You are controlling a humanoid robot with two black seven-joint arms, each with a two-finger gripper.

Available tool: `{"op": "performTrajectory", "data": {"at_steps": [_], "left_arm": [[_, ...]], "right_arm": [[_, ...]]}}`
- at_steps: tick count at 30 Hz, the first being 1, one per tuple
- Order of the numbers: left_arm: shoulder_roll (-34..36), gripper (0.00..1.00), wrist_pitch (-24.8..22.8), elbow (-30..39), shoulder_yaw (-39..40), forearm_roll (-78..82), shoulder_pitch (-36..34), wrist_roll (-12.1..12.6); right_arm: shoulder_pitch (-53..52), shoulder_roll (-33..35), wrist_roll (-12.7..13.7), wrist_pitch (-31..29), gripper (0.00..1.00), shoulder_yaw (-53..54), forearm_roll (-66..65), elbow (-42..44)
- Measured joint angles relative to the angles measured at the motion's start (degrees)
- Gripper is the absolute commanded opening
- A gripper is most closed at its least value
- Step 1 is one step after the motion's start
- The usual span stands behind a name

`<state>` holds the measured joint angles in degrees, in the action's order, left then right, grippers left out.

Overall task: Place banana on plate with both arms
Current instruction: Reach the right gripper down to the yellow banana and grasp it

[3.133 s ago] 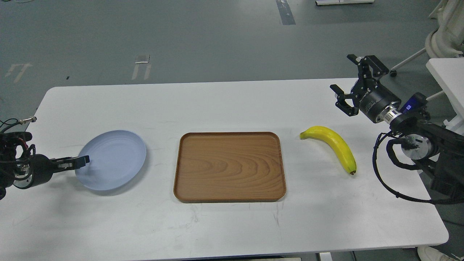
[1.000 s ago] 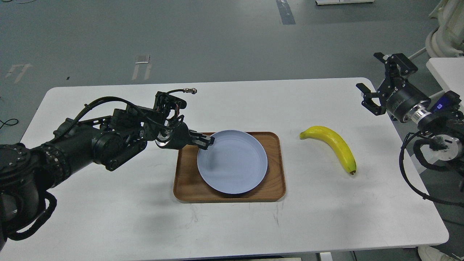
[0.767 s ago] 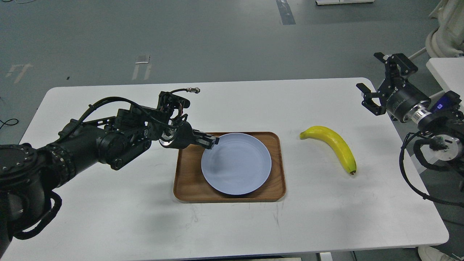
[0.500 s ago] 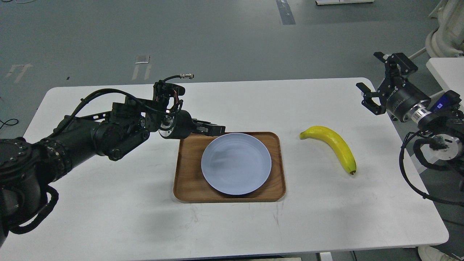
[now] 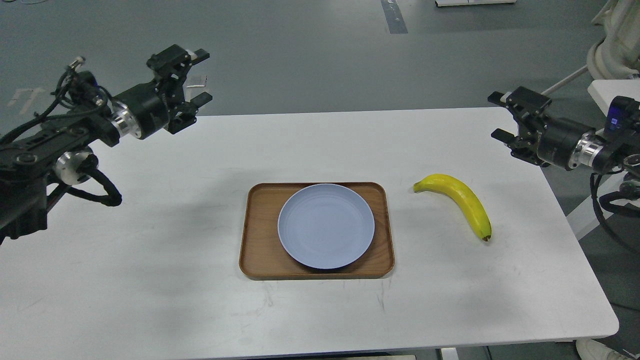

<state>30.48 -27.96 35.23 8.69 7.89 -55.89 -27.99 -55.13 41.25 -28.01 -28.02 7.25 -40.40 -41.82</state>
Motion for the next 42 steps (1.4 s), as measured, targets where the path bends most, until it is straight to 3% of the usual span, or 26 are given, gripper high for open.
{"op": "performTrajectory", "data": {"at_steps": [5,11,18,28,31,32,34,35,36,40,42], "left_arm": [[0.45,1.00,-0.04,0.96,11.36,-1.53,7.41,0.00],[-0.01,1.00,-0.05,1.14,14.41,-1.57,9.23,0.00],[-0.91,1.00,-0.05,1.17,14.69,-1.57,9.24,0.00],[-0.83,1.00,-0.05,1.17,14.64,-1.42,9.14,0.00],[-0.83,1.00,-0.05,1.16,14.61,-1.37,9.13,0.00],[-0.84,1.00,-0.05,1.15,14.61,-1.35,9.13,-0.01],[-0.86,1.00,-0.05,1.15,14.61,-1.32,9.13,-0.01],[-0.86,1.00,-0.05,1.15,14.61,-1.31,9.13,-0.01],[-0.86,1.00,-0.05,1.15,14.59,-1.28,9.13,-0.01],[-0.86,1.00,-0.04,1.15,14.55,-1.22,9.13,-0.01],[-0.84,1.00,-0.04,1.15,14.55,-1.22,9.13,-0.02]], "right_arm": [[-4.25,0.28,0.01,0.00,1.00,-3.30,-14.37,-2.36],[-13.04,-3.66,0.01,0.02,1.00,-19.30,-27.93,-2.22],[-16.51,-14.39,0.01,2.51,0.99,-37.02,-29.64,6.22],[-15.18,-19.03,0.01,3.75,0.93,-41.02,-29.60,10.29],[-14.09,-19.82,0.01,3.77,0.85,-41.08,-29.57,10.40],[-13.78,-20.00,0.01,3.77,0.78,-41.09,-29.57,10.41],[-13.33,-20.18,0.01,3.77,0.51,-41.12,-29.57,10.45],[-13.19,-20.20,0.01,3.77,0.31,-41.17,-29.58,10.47],[-13.03,-20.21,0.01,3.77,0.23,-41.22,-29.59,10.47],[-12.91,-20.24,0.01,3.77,0.04,-41.31,-29.59,10.44],[-12.92,-20.09,0.01,3.77,0.04,-41.36,-29.58,10.19]]}}
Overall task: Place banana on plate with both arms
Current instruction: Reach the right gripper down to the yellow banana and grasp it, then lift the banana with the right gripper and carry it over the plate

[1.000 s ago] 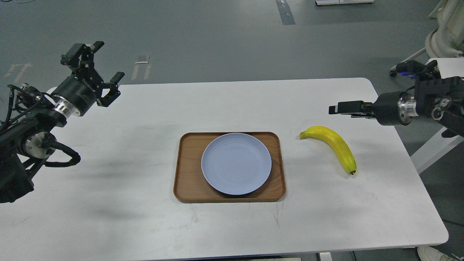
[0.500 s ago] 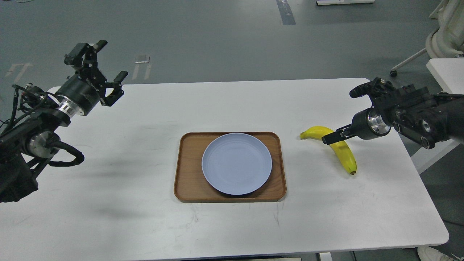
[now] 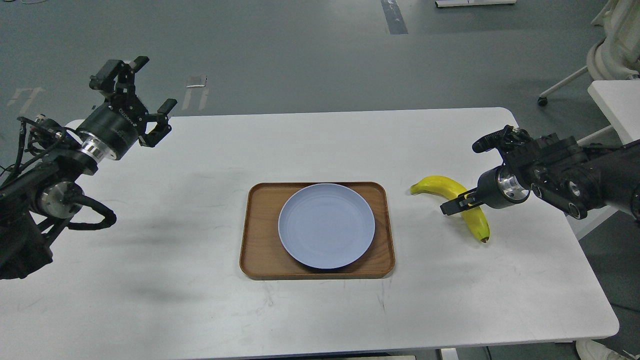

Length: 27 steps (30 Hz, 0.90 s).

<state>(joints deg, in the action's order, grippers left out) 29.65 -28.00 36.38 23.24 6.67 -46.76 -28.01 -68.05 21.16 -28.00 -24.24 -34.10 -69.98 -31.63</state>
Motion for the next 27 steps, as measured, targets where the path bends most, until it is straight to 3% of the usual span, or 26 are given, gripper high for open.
{"op": "performTrajectory", "data": {"at_steps": [11,19,27], "left_arm": [[0.49,1.00,0.00,0.00,0.01,0.10,-0.09,0.00],[0.71,1.00,0.00,0.00,0.08,0.09,-0.18,0.00],[0.89,1.00,0.00,0.00,0.10,0.01,-0.39,0.00]], "right_arm": [[-9.20,3.86,0.00,-0.02,0.01,0.20,0.03,-7.16],[-15.09,2.13,0.00,-0.46,0.00,0.21,0.04,-10.40],[-16.46,-8.15,0.00,-1.35,0.00,0.31,0.98,-11.35]]}}
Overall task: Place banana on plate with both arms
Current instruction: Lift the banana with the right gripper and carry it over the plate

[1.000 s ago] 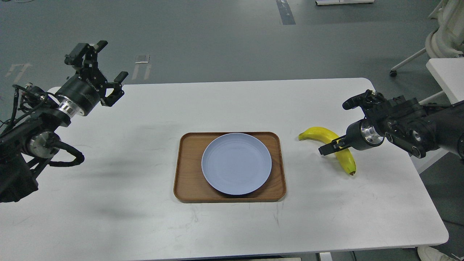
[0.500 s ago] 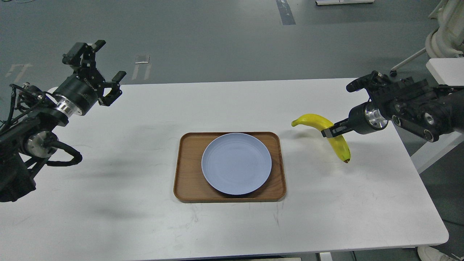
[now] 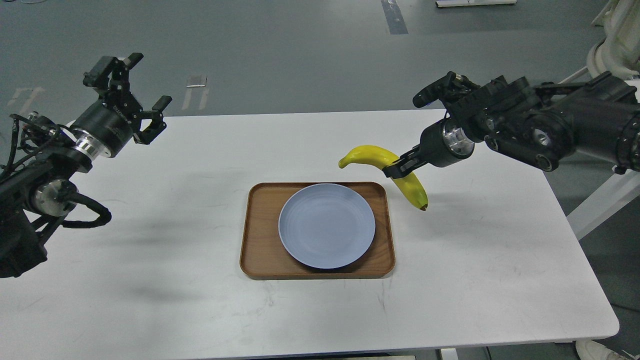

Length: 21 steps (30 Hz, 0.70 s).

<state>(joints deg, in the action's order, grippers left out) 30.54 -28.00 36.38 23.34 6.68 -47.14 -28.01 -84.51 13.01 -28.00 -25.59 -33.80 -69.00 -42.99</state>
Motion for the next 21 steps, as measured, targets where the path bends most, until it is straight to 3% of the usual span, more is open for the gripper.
{"op": "performTrajectory", "data": {"at_steps": [8,21], "left_arm": [[-0.03,1.00,0.00,0.00,-0.22,0.06,-0.33,0.00],[1.24,1.00,0.00,0.00,-0.31,0.00,-0.33,0.00]], "right_arm": [[0.71,-12.34,-0.01,-2.37,0.02,-0.36,6.86,6.16],[3.90,-13.02,0.00,-2.41,0.10,-3.32,9.02,11.13]]}}
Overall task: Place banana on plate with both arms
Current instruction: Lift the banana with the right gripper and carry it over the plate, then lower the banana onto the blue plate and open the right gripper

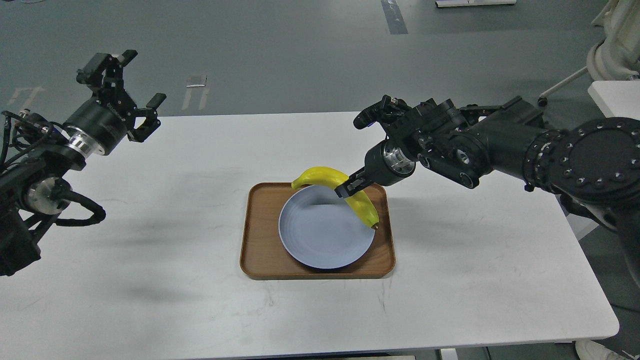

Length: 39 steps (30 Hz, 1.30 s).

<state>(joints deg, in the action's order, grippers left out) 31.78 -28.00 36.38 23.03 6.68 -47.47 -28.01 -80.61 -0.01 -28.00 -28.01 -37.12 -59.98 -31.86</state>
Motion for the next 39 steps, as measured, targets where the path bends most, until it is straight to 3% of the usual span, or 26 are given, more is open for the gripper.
{"op": "performTrajectory", "data": {"at_steps": [8,12,16,18,23,24,25,31,36,39], "left_arm": [[0.18,1.00,0.00,0.00,0.00,-0.02,0.08,0.00],[0.19,1.00,0.00,0.00,0.07,-0.07,0.10,0.00],[0.20,1.00,0.00,0.00,0.09,-0.12,0.10,0.00],[0.22,1.00,0.00,0.00,0.09,-0.12,0.10,0.00],[0.15,1.00,0.00,0.00,0.09,-0.12,0.10,0.00],[0.14,1.00,0.00,0.00,0.09,-0.11,0.10,0.00],[0.13,1.00,0.00,0.00,0.09,-0.11,0.10,0.00],[0.12,1.00,0.00,0.00,0.09,-0.09,0.10,0.00],[-0.01,1.00,0.00,0.00,0.09,-0.07,0.10,0.02],[-0.33,1.00,0.00,-0.04,0.09,-0.05,0.10,0.03]], "right_arm": [[0.36,0.00,0.00,0.00,0.11,0.12,5.49,-1.64],[0.62,0.00,0.00,0.00,0.18,0.09,5.64,-2.05],[1.14,0.00,0.00,0.00,0.44,0.04,5.64,-2.40],[1.49,0.00,0.00,0.00,0.50,0.03,5.64,-2.40],[1.94,0.00,0.00,0.00,0.80,0.03,5.64,-2.27],[1.96,0.00,0.00,0.00,0.93,0.11,5.64,-2.19],[1.96,0.00,0.00,0.00,0.99,0.32,5.67,-2.08],[1.96,0.01,0.00,0.00,1.00,3.55,6.10,-0.66],[1.80,0.33,0.00,0.00,1.00,12.48,10.33,1.33],[3.28,5.34,0.00,0.02,1.00,20.35,16.63,1.94]]}}
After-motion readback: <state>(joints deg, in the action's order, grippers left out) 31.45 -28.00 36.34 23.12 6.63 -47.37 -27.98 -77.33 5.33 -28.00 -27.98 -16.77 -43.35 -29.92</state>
